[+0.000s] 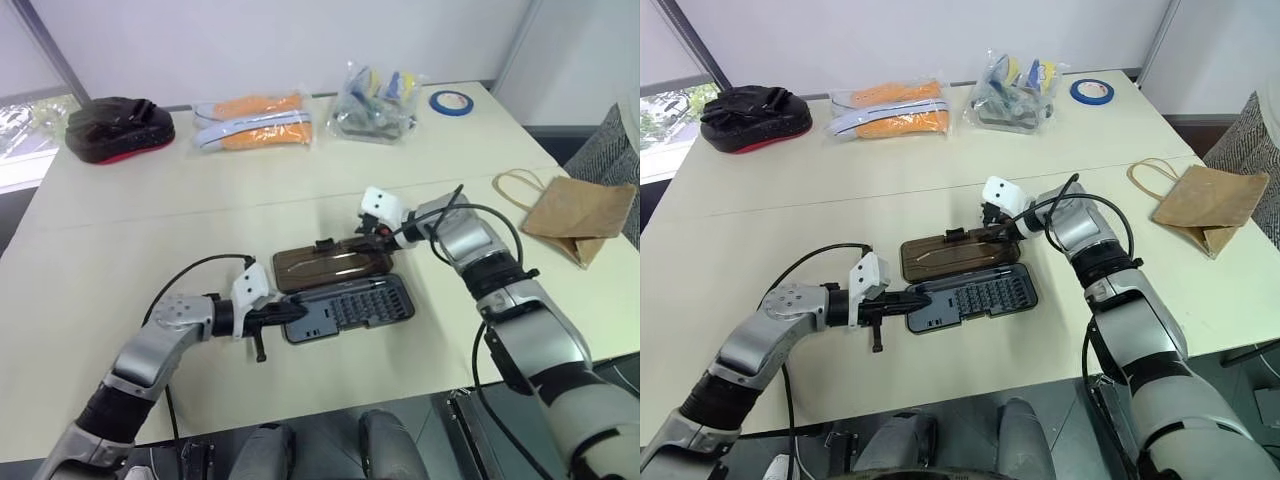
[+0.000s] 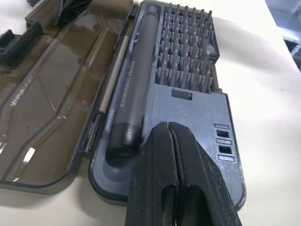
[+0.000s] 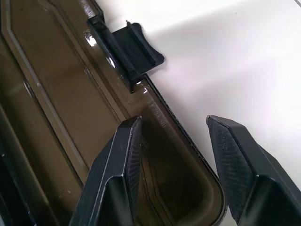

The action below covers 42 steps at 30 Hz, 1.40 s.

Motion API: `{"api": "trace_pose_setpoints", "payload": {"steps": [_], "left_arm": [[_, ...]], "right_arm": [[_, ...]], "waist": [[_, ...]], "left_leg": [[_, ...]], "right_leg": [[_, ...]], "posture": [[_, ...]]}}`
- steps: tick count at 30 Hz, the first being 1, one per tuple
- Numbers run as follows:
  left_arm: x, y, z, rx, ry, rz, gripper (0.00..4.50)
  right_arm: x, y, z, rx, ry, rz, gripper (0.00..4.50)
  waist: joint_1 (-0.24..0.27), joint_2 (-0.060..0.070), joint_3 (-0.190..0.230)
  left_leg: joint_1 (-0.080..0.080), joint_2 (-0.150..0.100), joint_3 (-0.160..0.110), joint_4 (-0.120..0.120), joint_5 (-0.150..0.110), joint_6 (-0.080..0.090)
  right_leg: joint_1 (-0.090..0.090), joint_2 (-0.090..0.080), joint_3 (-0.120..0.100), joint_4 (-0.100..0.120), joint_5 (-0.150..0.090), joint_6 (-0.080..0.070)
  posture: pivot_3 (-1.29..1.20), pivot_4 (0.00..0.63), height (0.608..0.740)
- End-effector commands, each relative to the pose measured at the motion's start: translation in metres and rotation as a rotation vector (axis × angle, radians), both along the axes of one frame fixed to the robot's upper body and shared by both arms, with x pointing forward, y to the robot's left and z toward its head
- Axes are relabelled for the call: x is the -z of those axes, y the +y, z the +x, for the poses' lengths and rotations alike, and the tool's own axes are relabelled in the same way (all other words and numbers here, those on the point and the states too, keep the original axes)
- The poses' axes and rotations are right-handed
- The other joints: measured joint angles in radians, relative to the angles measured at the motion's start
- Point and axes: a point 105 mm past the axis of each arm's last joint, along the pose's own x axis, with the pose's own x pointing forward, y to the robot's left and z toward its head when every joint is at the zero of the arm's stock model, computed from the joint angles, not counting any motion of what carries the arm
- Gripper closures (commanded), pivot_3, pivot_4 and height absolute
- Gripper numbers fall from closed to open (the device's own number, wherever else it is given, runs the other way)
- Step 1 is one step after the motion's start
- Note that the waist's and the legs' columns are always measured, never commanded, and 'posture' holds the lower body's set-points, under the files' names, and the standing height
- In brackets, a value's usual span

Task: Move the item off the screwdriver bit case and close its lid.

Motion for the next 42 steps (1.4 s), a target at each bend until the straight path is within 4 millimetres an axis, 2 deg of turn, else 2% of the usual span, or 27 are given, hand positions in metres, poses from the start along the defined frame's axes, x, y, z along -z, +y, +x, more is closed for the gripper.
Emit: {"api": "trace_pose_setpoints", "payload": {"steps": [1,9,10,14,17,20,35,42], "left_arm": [[0.013,0.008,0.002,-0.052,0.03,0.044,4.5],[0.014,0.006,-0.001,-0.068,0.029,0.032,4.5],[0.014,0.006,-0.001,-0.072,0.027,0.03,4.5],[0.013,0.008,0.0,-0.094,0.019,0.025,4.5],[0.012,0.01,0.003,-0.108,0.01,0.021,4.5],[0.009,0.013,0.007,-0.128,-0.005,0.021,4.5],[0.007,0.016,0.009,-0.169,-0.027,0.013,4.5],[0.007,0.018,0.008,-0.184,-0.029,0.016,4.5]], "right_arm": [[0.015,-0.004,-0.005,-0.035,0.044,-0.074,2.22],[0.011,-0.005,0.007,-0.03,0.026,-0.112,2.22],[0.011,-0.006,0.008,-0.032,0.024,-0.12,2.77],[0.018,-0.009,0.008,-0.041,0.036,-0.156,4.46],[0.022,-0.011,0.008,-0.052,0.04,-0.187,4.46],[0.026,-0.012,0.006,-0.081,0.05,-0.22,4.46],[0.045,-0.008,0.0,-0.144,0.088,-0.303,4.46],[0.045,-0.008,0.005,-0.122,0.055,-0.324,4.46]], "waist": [[0.0,0.0,-0.001],[-0.001,0.0,-0.004],[-0.001,0.0,-0.004],[-0.002,-0.001,-0.009],[-0.001,-0.001,-0.011],[0.0,-0.001,-0.011],[-0.001,-0.001,-0.015],[-0.002,-0.002,-0.017]], "left_leg": [[0.0,0.0,0.0,0.0,0.0,0.0],[0.001,0.0,0.0,0.0,0.0,0.0],[0.001,0.0,0.0,0.0,0.0,0.0],[0.003,0.0,0.0,0.0,0.0,0.0],[0.015,0.0,0.0,-0.002,0.0,0.0],[0.02,0.0,0.0,-0.002,-0.001,0.002],[0.022,0.001,-0.001,-0.003,-0.001,0.001],[0.032,0.002,-0.001,-0.006,-0.004,0.006]], "right_leg": [[0.0,0.0,0.0,0.0,0.0,0.0],[0.0,0.0,0.0,0.0,0.0,0.0],[0.001,0.0,0.0,0.0,0.0,0.0],[0.002,0.0,0.0,0.0,0.0,0.0],[0.014,0.0,0.0,0.0,0.0,0.0],[0.019,0.001,0.0,-0.002,0.0,0.0],[0.021,0.001,0.0,-0.002,0.0,0.0],[0.031,0.003,0.0,-0.005,0.0,-0.001]], "posture": [[0.0,0.15,0.74],[0.0,0.15,0.74],[0.0,0.15,0.74],[0.0,0.15,0.74],[0.0,0.15,0.74],[0.0,0.15,0.74],[0.0,0.15,0.74],[0.0,0.15,0.74]]}}
